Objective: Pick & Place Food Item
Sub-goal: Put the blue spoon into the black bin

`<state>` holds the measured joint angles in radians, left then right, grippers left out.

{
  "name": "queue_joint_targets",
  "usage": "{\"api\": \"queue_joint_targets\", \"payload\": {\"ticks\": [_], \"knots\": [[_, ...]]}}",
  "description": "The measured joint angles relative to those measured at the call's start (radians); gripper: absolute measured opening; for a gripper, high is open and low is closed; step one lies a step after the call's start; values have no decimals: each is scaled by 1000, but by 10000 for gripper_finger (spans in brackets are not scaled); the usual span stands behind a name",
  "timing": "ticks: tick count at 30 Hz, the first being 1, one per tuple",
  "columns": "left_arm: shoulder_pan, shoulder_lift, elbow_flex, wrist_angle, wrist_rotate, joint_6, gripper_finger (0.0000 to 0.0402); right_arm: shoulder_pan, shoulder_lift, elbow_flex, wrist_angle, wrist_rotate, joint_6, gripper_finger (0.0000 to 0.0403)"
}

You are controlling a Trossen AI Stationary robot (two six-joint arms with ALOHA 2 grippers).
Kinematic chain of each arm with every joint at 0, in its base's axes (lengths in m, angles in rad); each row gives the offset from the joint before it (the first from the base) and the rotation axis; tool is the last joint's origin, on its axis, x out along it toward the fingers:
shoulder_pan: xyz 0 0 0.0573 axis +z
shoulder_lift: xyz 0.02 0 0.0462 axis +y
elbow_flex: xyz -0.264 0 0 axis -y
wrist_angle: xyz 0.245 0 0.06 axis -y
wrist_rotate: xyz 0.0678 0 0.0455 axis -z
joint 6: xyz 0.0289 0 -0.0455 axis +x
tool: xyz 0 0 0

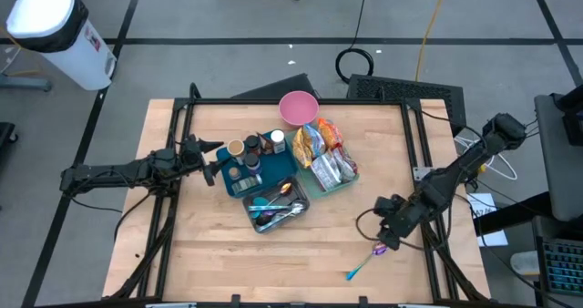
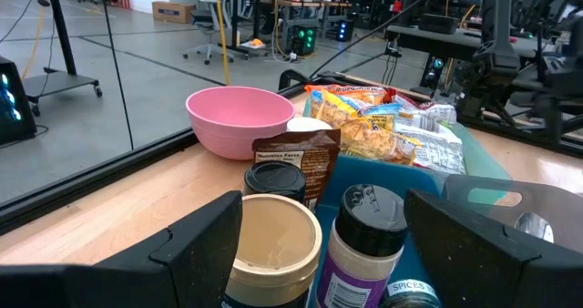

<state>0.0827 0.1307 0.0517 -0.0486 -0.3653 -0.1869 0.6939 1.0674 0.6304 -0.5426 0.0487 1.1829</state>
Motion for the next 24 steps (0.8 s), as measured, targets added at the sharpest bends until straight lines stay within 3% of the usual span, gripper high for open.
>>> {"api": "queue_joint_targets", "payload": {"ticks": [8,13,19,24], "knots": [[0,0,0,0,0,0,308,95,-47,-132,88,-3,166,193],[0,0,0,0,0,0,308,126,-18,-182,255,-2,176,188],[0,0,0,0,0,0,308,133,20,-205,284,-7,208,178],[0,0,0,0,0,0,308,133,38,-205,326,-79,261,161]]}}
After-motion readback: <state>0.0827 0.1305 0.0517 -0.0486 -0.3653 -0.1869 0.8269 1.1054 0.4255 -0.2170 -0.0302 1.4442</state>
